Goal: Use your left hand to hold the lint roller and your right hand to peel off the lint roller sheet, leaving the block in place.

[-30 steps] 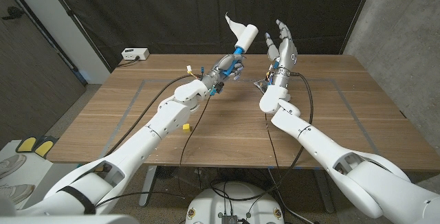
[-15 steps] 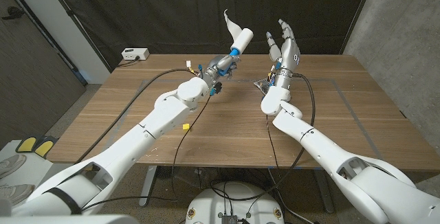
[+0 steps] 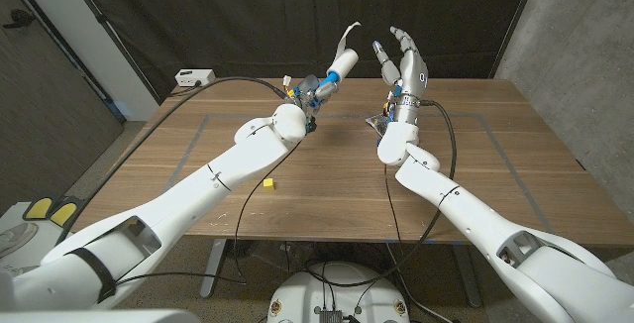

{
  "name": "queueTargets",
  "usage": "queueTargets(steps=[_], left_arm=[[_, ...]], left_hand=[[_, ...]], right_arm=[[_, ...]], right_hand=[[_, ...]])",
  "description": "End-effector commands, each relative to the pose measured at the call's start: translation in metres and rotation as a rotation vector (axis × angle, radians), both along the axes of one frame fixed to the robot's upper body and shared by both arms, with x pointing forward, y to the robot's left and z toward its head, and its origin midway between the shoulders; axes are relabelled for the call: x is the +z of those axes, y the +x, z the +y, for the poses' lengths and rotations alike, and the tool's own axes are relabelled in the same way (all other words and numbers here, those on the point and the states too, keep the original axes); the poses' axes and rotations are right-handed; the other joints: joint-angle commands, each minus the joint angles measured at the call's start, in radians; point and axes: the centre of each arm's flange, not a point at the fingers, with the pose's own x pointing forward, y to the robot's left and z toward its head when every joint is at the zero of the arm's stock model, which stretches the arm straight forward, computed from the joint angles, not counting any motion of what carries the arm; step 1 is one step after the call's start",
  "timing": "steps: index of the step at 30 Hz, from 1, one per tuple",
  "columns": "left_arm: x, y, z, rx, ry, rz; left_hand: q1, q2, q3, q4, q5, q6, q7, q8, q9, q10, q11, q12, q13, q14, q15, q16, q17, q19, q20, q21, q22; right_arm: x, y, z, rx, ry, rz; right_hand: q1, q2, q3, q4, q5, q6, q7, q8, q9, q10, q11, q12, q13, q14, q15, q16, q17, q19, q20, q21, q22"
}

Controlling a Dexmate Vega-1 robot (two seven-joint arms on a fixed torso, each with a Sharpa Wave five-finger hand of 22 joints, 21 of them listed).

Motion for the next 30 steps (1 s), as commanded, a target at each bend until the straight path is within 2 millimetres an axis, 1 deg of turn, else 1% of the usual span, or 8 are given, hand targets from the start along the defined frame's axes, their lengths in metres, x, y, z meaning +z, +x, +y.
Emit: queueTargets(steps=[1, 3, 6, 10, 12, 15, 20, 30], left_arm=[[0.014, -0.007, -0.002, 0.18, 0.131, -0.026], [0.015, -0.007, -0.004, 0.179, 0.14, -0.024], [0.017, -0.006, -0.006, 0.167, 0.148, -0.014], [0.02, -0.004, -0.007, 0.161, 0.163, 0.011], [0.021, -0.003, -0.008, 0.162, 0.17, 0.025], [0.023, -0.003, -0.01, 0.168, 0.19, 0.044], [0.027, -0.004, -0.013, 0.173, 0.226, 0.082], [0.036, -0.008, -0.024, 0.218, 0.317, 0.118]], left_hand=[[-0.061, 0.121, 0.087, 0.093, -0.005, 0.072, -0.019, 0.001, 0.014, 0.214, -0.169, 0.301, 0.002, 0.0, -0.009, 0.002, 0.002, -0.005, -0.001, 0.001, 0.004], [-0.061, 0.12, 0.087, 0.093, -0.006, 0.074, -0.02, -0.007, 0.002, 0.215, -0.171, 0.301, 0.002, -0.003, -0.01, 0.001, 0.003, -0.003, -0.002, -0.005, -0.01], [-0.061, 0.12, 0.086, 0.093, -0.006, 0.073, -0.019, -0.008, 0.0, 0.215, -0.17, 0.301, 0.002, -0.004, -0.008, -0.003, -0.003, -0.004, -0.001, -0.004, -0.011], [-0.061, 0.12, 0.086, 0.093, -0.007, 0.072, -0.021, -0.003, 0.009, 0.214, -0.17, 0.301, 0.002, 0.002, -0.009, 0.001, 0.001, -0.004, -0.001, -0.003, -0.013], [-0.061, 0.12, 0.085, 0.093, -0.007, 0.072, -0.023, -0.008, 0.0, 0.217, -0.172, 0.302, 0.002, -0.002, -0.007, -0.002, -0.003, -0.006, 0.001, 0.0, -0.008], [-0.061, 0.12, 0.085, 0.093, -0.008, 0.076, -0.022, -0.007, 0.0, 0.214, -0.17, 0.301, 0.002, -0.003, -0.007, -0.003, -0.005, -0.006, 0.0, 0.001, -0.007], [-0.06, 0.121, 0.086, 0.093, -0.008, 0.075, -0.019, 0.001, 0.011, 0.214, -0.169, 0.301, 0.002, 0.003, -0.008, 0.003, 0.001, -0.004, 0.002, -0.004, -0.018], [-0.059, 0.12, 0.086, 0.093, -0.008, 0.073, -0.021, 0.0, 0.012, 0.215, -0.17, 0.302, 0.002, 0.0, -0.009, 0.0, -0.001, -0.008, 0.0, 0.003, -0.012]], right_arm=[[0.02, -0.015, 0.003, 0.061, -0.136, 0.183], [0.023, -0.016, 0.004, 0.052, -0.152, 0.236], [0.022, -0.015, 0.006, 0.021, -0.161, 0.236], [0.02, -0.016, 0.014, -0.094, -0.173, 0.192], [0.021, -0.017, 0.019, -0.134, -0.179, 0.182], [0.021, -0.017, 0.024, -0.197, -0.188, 0.166], [0.021, -0.015, 0.035, -0.29, -0.22, 0.153], [0.024, -0.011, 0.06, -0.484, -0.326, 0.111]], right_hand=[[-0.111, 0.007, -0.029, 0.027, -0.02, 0.118, 0.023, 0.028, 0.004, 0.08, 0.027, 0.024, 0.005, 0.015, -0.042, 0.01, 0.008, -0.006, 0.025, -0.004, 0.005], [-0.186, 0.02, -0.04, 0.025, -0.03, 0.22, 0.056, 0.045, 0.001, 0.172, 0.055, 0.047, 0.005, 0.057, -0.029, 0.031, 0.015, -0.006, 0.034, -0.001, 0.006], [-0.175, 0.029, -0.024, 0.001, -0.031, 0.158, 0.058, 0.009, 0.0, 0.139, 0.066, 0.027, 0.005, 0.062, -0.027, 0.038, 0.021, -0.004, 0.034, 0.002, 0.007], [0.091, 0.061, 0.167, -0.173, -0.06, -0.014, 0.02, -0.063, 0.004, 0.022, 0.045, -0.026, 0.008, 0.021, -0.055, 0.021, 0.026, -0.014, 0.032, 0.012, 0.008], [0.121, 0.048, 0.193, -0.197, -0.076, -0.073, 0.009, -0.074, 0.004, -0.013, 0.032, -0.034, 0.008, 0.009, -0.066, 0.008, 0.021, -0.014, 0.031, 0.015, 0.007], [0.137, 0.022, 0.21, -0.222, -0.092, -0.18, 0.015, -0.082, 0.004, -0.087, 0.028, -0.045, 0.009, -0.016, -0.074, -0.013, 0.015, -0.021, 0.026, 0.016, 0.005], [0.17, 0.006, 0.228, -0.255, -0.091, -0.253, -0.001, -0.078, 0.004, -0.149, 0.006, -0.047, 0.01, -0.05, -0.077, -0.035, 0.009, -0.027, 0.018, 0.016, 0.003], [0.198, -0.009, 0.244, -0.279, -0.082, -0.219, -0.059, -0.05, 0.003, -0.159, -0.05, -0.035, 0.009, -0.061, -0.108, -0.043, 0.006, -0.024, -0.006, 0.019, 0.0]])
